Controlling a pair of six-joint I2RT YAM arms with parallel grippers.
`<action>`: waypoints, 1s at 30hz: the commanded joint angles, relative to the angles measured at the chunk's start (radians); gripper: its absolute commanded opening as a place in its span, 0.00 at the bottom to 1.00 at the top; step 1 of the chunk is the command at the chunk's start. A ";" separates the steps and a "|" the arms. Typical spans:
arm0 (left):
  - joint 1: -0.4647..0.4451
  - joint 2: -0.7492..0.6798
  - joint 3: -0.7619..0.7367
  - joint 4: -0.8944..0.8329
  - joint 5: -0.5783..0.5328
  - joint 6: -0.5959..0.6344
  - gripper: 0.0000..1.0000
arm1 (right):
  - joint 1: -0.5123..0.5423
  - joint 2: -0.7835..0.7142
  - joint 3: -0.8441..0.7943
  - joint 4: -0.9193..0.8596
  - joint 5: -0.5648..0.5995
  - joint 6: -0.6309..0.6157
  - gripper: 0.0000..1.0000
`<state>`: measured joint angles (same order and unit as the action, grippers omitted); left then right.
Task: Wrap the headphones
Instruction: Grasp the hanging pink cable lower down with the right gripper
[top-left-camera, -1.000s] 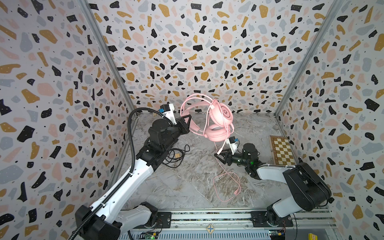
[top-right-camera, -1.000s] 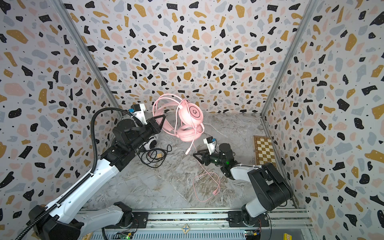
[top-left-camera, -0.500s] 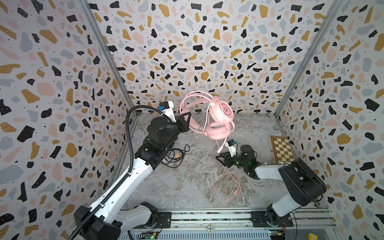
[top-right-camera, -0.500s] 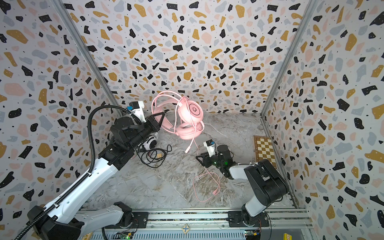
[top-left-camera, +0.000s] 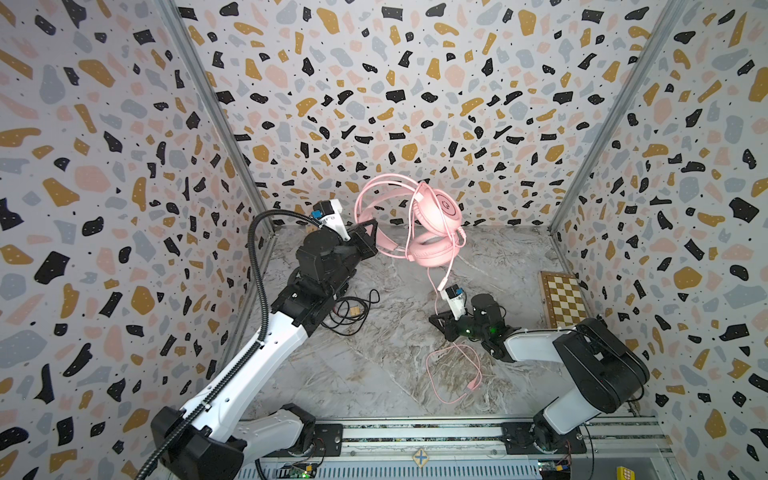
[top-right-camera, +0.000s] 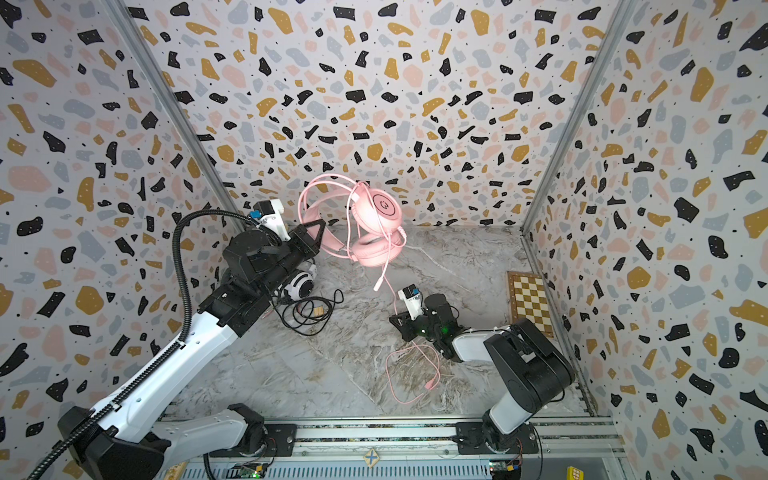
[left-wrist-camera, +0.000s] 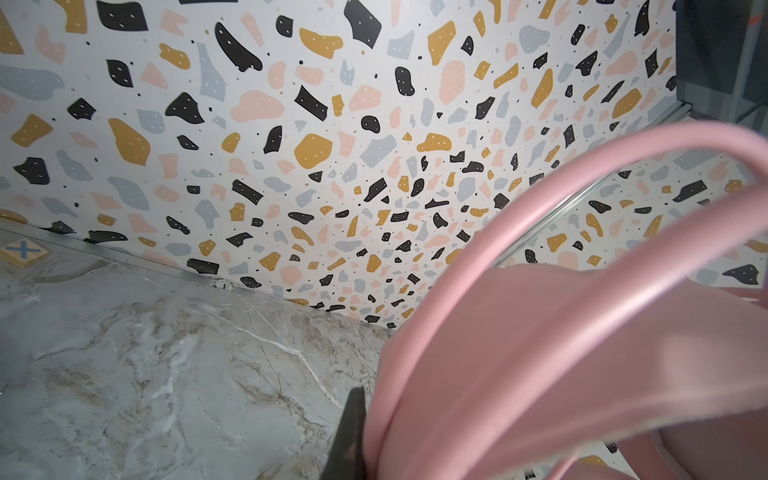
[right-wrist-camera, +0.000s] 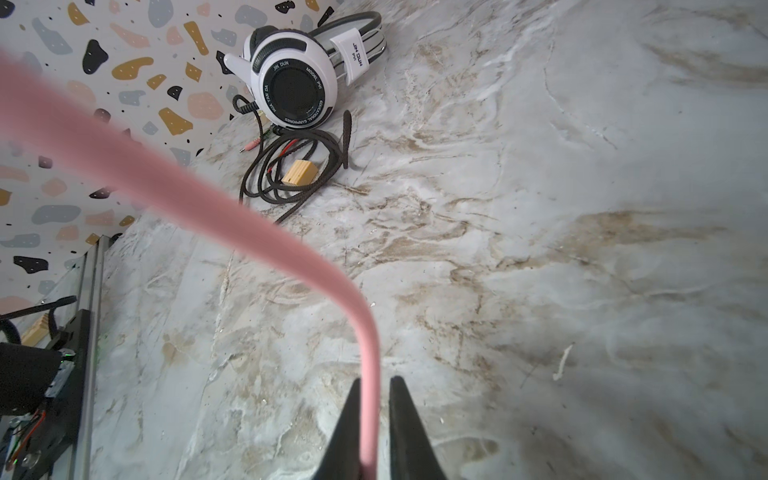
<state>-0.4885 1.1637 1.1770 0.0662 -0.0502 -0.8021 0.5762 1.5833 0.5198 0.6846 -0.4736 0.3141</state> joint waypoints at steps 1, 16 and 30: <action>0.002 -0.025 0.029 0.098 -0.122 -0.046 0.00 | 0.039 -0.075 -0.023 -0.033 0.021 0.006 0.11; 0.002 0.176 0.005 0.137 -0.554 -0.179 0.00 | 0.340 -0.357 0.050 -0.370 0.268 -0.033 0.08; -0.004 0.346 0.040 0.108 -0.653 -0.138 0.00 | 0.471 -0.552 0.203 -0.623 0.404 -0.143 0.10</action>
<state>-0.4885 1.5124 1.1625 0.0669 -0.6628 -0.9348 1.0397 1.0782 0.6556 0.1356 -0.1188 0.2180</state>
